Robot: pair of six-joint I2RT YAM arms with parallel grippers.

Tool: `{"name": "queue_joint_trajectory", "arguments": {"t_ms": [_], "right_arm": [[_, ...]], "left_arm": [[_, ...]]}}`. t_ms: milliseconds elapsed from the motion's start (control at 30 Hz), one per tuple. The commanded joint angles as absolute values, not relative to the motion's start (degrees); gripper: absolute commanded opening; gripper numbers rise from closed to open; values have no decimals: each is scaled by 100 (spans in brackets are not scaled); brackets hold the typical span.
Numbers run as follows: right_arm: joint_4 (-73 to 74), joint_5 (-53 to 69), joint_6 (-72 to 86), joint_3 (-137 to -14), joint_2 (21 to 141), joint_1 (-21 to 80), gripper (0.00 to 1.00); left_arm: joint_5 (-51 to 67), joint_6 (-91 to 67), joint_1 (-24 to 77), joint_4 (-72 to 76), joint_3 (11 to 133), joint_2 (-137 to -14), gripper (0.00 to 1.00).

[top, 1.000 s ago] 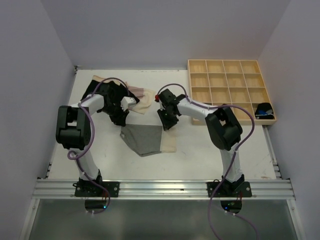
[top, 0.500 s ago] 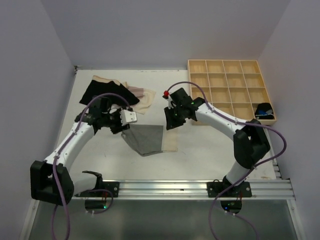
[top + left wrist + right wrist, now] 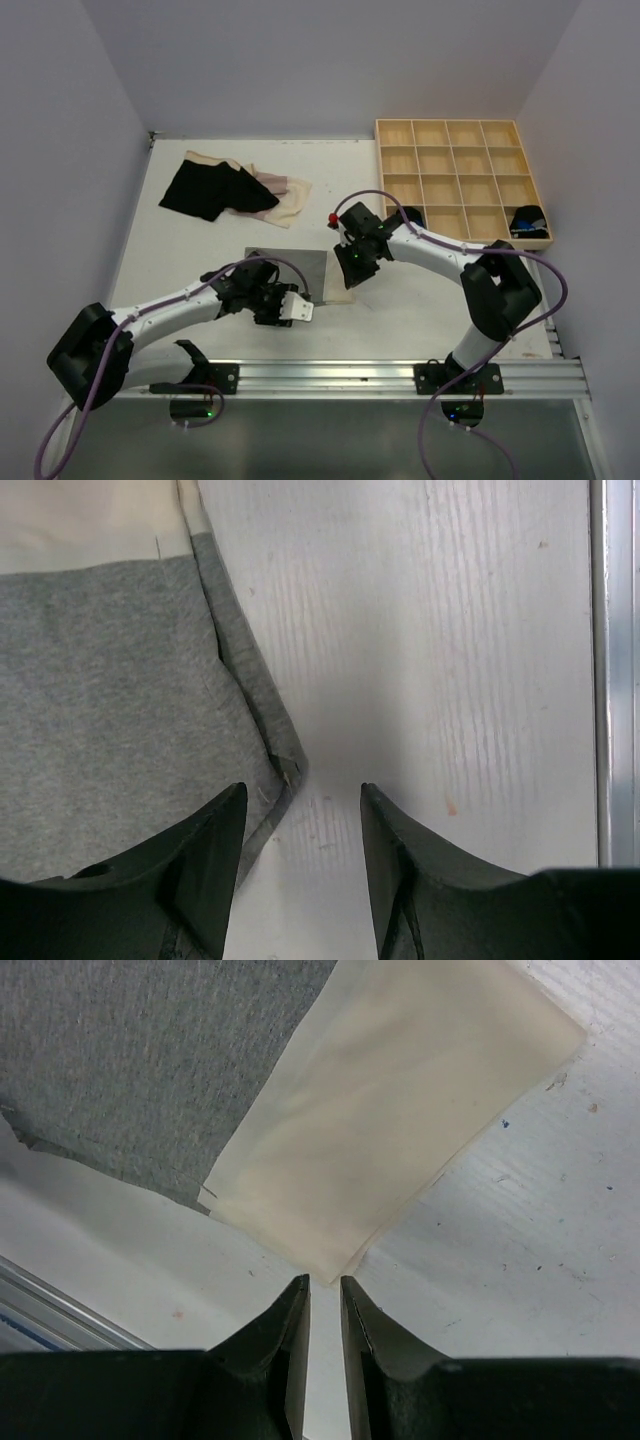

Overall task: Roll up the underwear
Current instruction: Fold the underwear

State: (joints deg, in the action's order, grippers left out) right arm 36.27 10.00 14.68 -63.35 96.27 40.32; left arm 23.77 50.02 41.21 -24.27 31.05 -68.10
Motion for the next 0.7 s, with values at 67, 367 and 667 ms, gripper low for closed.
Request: {"name": "queue_joint_trajectory", "arguments": {"t_ms": [67,367,667], "right_arm": [[3349,993,1407,-6363,9685,4025,23],[3402,1063,1257,-6293,10406,4025,22],[3419,792,1090,-6047,9537,4017,22]], "left_arm": [[2031,4693,4570,-1582,3006,-6908,51],[1758,4641,4658,-1547,3076,-7708,27],[1679,4948,4658,-2179,2918,-7480,6]]}}
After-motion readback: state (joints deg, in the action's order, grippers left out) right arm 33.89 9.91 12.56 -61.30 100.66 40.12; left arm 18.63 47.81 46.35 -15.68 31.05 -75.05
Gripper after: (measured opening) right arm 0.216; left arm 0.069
